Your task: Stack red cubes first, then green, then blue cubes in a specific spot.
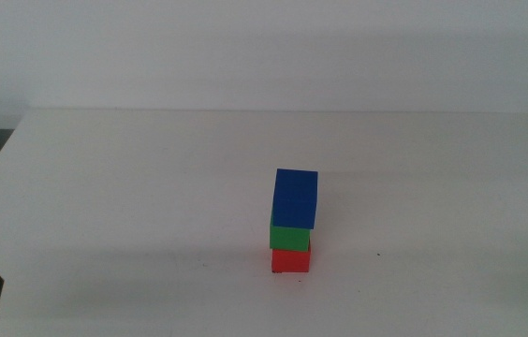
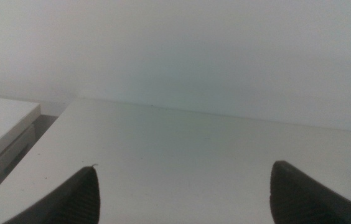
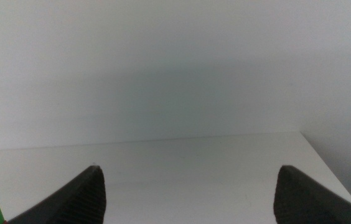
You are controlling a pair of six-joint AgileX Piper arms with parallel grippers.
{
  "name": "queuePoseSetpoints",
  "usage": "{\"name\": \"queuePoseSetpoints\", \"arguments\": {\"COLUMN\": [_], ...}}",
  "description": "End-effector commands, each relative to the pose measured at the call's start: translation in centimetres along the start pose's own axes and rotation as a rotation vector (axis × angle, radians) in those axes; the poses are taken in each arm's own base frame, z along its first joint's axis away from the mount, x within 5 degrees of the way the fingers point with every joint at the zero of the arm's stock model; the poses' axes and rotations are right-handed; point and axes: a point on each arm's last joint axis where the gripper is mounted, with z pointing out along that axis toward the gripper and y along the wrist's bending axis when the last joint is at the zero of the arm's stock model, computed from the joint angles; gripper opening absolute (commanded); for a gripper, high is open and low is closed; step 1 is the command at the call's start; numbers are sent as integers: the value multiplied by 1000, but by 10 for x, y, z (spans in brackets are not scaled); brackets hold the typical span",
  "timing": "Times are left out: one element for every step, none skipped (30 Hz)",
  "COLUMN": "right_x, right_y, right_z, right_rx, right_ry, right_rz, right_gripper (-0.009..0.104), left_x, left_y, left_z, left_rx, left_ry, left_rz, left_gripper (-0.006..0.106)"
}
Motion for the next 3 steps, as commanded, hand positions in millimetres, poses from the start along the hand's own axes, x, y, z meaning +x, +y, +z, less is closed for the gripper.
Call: {"name": "queuePoseSetpoints", "arguments": {"right_x": [0,0,0], "right_y": [0,0,0], "right_z": [0,0,0], "right_rx": [5,5,5], "right_ry": [-12,-12,-12], "right_rz": [-17,-17,-17], "right_gripper": [81,81,81], "left_x": [0,0,0], "left_y": [0,0,0], "left_z": [0,0,0], "left_rx": [-2,-2,-2], "left_ry": [-8,-8,-8], "left_rz": [10,10,10], "left_gripper": [94,94,94]}}
